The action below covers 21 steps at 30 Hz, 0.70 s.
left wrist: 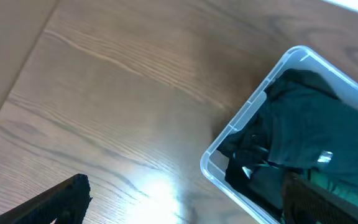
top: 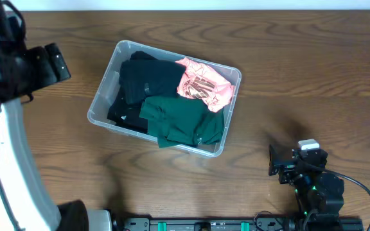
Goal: Pack container
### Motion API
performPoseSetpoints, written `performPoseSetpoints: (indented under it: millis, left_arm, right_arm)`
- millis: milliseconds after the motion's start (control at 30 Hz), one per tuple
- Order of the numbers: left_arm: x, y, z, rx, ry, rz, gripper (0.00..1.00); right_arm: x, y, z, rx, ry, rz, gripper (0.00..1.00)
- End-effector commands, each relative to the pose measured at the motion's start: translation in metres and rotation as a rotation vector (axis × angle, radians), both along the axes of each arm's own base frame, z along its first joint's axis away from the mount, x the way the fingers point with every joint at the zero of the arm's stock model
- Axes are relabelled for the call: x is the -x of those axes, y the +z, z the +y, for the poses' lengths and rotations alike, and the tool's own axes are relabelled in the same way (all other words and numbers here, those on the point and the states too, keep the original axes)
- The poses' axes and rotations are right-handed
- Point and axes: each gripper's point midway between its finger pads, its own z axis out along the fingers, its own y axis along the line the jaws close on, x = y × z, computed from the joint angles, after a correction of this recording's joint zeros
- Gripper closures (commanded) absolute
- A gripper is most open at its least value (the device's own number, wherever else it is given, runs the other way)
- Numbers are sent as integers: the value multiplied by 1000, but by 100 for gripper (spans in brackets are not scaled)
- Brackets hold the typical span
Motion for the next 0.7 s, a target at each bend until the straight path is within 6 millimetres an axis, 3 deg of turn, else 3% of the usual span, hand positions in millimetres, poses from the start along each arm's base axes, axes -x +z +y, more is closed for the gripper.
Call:
performPoseSetpoints:
  millis: [0,133,267,367,467,667]
  left_arm:
    - [30,15,-4,-22,-4,-41,2]
    - [51,22,-9,-33,-3,-86,2]
    - [42,38,-24,-55,-121,-274,2]
    - [33,37,-41,-74,-255,-402,2]
    - [32,19,-49,-67,-299,-474,2]
    - [45,-40,-71,-46,-372,-478,2]
  right_arm:
    - [0,1,0,-15,-5,-8,1]
    - [0,1,0,-15,-5,-7,1]
    - [0,1,0,-15,-5,-8,1]
    - [0,1,0,-15,-5,-8,1]
    - [0,1,0,-15,-5,-7,1]
    - [0,1,0,-15,-5,-7,1]
